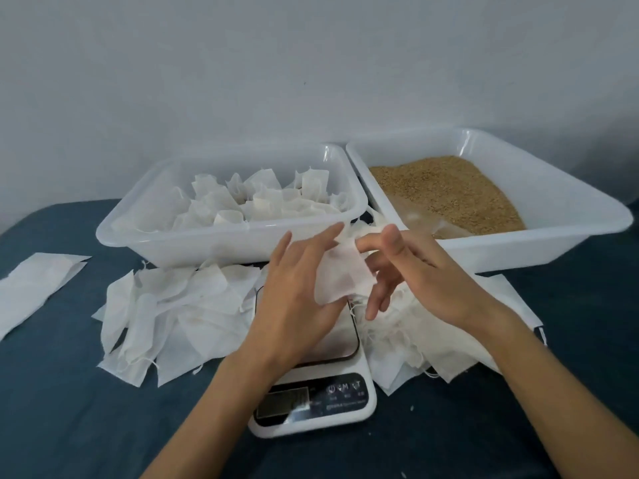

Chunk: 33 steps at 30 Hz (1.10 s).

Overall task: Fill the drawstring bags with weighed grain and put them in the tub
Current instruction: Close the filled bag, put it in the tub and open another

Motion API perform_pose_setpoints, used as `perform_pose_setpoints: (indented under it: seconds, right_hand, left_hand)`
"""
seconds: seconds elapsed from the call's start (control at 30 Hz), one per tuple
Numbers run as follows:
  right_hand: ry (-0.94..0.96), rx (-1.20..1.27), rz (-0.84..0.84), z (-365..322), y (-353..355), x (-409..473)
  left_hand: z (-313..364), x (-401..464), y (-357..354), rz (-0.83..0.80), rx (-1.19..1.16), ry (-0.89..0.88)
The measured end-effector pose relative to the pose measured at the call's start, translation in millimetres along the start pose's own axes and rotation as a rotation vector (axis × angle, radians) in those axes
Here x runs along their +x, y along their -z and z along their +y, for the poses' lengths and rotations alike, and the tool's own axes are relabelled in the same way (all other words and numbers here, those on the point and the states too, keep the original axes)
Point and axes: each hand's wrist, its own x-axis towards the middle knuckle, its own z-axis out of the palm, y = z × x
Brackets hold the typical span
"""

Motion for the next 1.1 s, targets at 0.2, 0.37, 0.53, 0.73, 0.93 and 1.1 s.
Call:
perform_pose_setpoints:
  seconds: [0.2, 0.37, 0.53, 0.73, 0.93, 1.1]
  right_hand:
    - [0.257, -0.067, 0.152, -20, 34, 14]
    - [-0.103, -0.732, 0.348, 16, 124, 57]
    - [-0.635, -1.200, -0.041, 59, 157, 83]
    - [-0.583, -1.324, -0.081, 73, 160, 88]
    - [-0.543, -1.432, 0.303, 66, 197, 83]
    - [-0.733, -1.576, 0.380, 60, 222, 87]
  left_hand:
    - [2, 2, 5, 0.027, -0.442, 0.251]
    - [1, 2, 5, -0.007, -0.706, 0.369]
    - [1, 1, 2, -0.028, -0.767, 0.393]
    - [4, 1, 3, -0.020, -0.821, 0.429]
    - [5, 0, 3, 0.025, -0.817, 0.515]
    - [5, 2, 2, 0.041, -0.844, 0.505]
